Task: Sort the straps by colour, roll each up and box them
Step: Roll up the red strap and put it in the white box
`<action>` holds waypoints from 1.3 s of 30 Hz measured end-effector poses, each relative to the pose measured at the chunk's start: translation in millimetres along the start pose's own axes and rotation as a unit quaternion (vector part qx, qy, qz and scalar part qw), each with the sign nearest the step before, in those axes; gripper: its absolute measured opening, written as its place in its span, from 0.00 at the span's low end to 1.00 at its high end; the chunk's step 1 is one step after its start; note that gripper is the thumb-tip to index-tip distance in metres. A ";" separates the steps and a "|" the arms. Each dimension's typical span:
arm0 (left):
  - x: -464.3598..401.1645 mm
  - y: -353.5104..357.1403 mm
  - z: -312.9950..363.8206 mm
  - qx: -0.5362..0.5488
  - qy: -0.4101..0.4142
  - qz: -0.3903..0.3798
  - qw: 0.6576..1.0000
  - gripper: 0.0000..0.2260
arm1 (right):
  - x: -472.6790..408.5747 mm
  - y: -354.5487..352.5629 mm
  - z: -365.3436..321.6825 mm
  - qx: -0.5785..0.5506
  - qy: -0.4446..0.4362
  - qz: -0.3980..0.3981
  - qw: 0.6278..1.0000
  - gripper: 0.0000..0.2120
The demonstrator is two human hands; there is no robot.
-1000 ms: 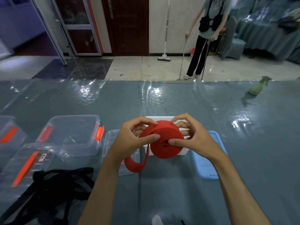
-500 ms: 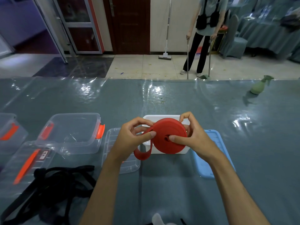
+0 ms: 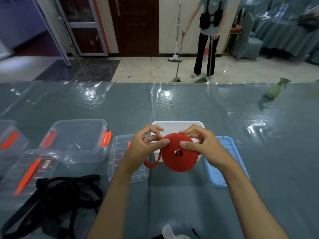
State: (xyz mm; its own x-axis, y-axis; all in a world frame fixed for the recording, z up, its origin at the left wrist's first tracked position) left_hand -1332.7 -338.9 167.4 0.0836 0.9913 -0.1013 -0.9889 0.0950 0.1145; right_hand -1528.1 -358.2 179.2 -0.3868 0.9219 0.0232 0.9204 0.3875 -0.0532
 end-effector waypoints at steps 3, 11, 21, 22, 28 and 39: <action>0.5 -4.5 -2.7 -0.003 0.005 0.022 1.000 0.15 | 0.7 -1.7 7.4 -0.035 0.008 0.042 0.998 0.19; 5.4 -1.1 -4.1 -0.034 0.045 0.041 0.998 0.11 | 2.8 -12.4 20.3 -0.081 -0.011 0.127 0.988 0.17; 12.2 11.6 -37.0 0.023 0.037 0.161 0.986 0.11 | 0.3 -26.1 48.1 -0.201 0.014 0.230 0.952 0.09; 12.1 13.1 -44.4 0.037 0.018 0.177 0.983 0.11 | -1.2 -27.1 49.6 -0.202 0.012 0.239 0.950 0.09; -2.3 15.8 -77.0 0.140 -0.102 0.233 0.957 0.13 | -15.3 -31.7 74.5 -0.211 0.030 0.282 0.935 0.12; -83.9 2.5 -135.0 0.142 -0.265 0.250 0.921 0.13 | -71.4 -61.5 141.0 -0.145 0.150 0.295 0.932 0.09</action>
State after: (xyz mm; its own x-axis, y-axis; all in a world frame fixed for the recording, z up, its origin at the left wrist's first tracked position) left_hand -1358.8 -434.0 42.8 -0.2500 0.8161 0.5211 -0.8546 -0.4389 0.2774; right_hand -1565.3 -447.7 40.1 0.1853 0.9159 0.3562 0.9615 -0.2439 0.1269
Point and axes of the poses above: each hand's wrist, its own x-axis away from the middle knuckle, its own y-axis out of the palm, z = x × y, the point moved 9 cm from there along -x, towards the middle knuckle
